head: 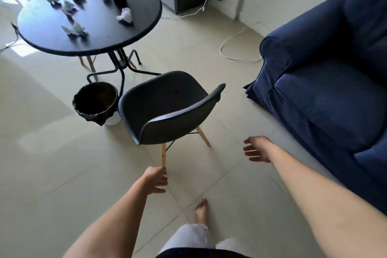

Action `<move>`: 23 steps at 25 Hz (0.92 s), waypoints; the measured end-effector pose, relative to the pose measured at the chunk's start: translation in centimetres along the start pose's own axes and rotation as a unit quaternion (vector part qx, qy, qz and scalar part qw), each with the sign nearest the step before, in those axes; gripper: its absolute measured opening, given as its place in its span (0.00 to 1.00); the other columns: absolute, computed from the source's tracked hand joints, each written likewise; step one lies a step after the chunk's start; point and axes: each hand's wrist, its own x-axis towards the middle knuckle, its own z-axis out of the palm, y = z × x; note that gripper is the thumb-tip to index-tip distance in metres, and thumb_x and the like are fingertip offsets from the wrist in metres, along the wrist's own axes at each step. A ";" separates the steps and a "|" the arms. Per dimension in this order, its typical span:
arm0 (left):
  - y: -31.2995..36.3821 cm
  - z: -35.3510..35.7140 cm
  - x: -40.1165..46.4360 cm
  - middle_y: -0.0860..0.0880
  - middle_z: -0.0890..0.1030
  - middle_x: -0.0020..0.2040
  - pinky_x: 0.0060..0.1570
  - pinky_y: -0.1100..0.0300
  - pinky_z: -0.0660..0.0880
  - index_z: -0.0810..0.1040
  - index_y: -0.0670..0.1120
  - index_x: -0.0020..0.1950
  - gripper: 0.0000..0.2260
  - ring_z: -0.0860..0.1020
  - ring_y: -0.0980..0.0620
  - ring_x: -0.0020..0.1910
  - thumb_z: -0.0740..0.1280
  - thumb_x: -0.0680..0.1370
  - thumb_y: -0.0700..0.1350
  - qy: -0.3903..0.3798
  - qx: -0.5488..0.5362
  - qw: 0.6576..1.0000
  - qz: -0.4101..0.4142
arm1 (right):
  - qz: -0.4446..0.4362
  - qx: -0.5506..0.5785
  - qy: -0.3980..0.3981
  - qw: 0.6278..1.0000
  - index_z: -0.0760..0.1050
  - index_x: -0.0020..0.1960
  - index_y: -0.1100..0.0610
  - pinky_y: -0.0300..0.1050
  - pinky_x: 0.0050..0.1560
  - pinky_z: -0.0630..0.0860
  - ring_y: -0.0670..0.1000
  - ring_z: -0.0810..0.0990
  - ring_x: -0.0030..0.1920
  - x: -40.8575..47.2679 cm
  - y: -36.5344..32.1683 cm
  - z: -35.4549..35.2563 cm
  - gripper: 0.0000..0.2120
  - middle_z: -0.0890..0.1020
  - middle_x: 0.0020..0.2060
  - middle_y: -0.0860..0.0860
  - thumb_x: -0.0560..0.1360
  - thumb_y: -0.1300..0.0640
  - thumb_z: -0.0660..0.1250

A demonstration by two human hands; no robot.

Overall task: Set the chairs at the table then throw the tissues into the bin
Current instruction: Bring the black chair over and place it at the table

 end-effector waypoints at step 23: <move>12.6 -5.7 1.4 0.35 0.63 0.73 0.56 0.35 0.73 0.52 0.46 0.77 0.45 0.70 0.30 0.66 0.69 0.69 0.63 0.095 -0.512 0.848 -0.096 | 0.134 0.127 -0.300 0.936 0.35 0.77 0.57 0.69 0.72 0.44 0.71 0.49 0.75 10.6 -22.4 2.7 0.60 0.49 0.76 0.66 0.64 0.33 0.69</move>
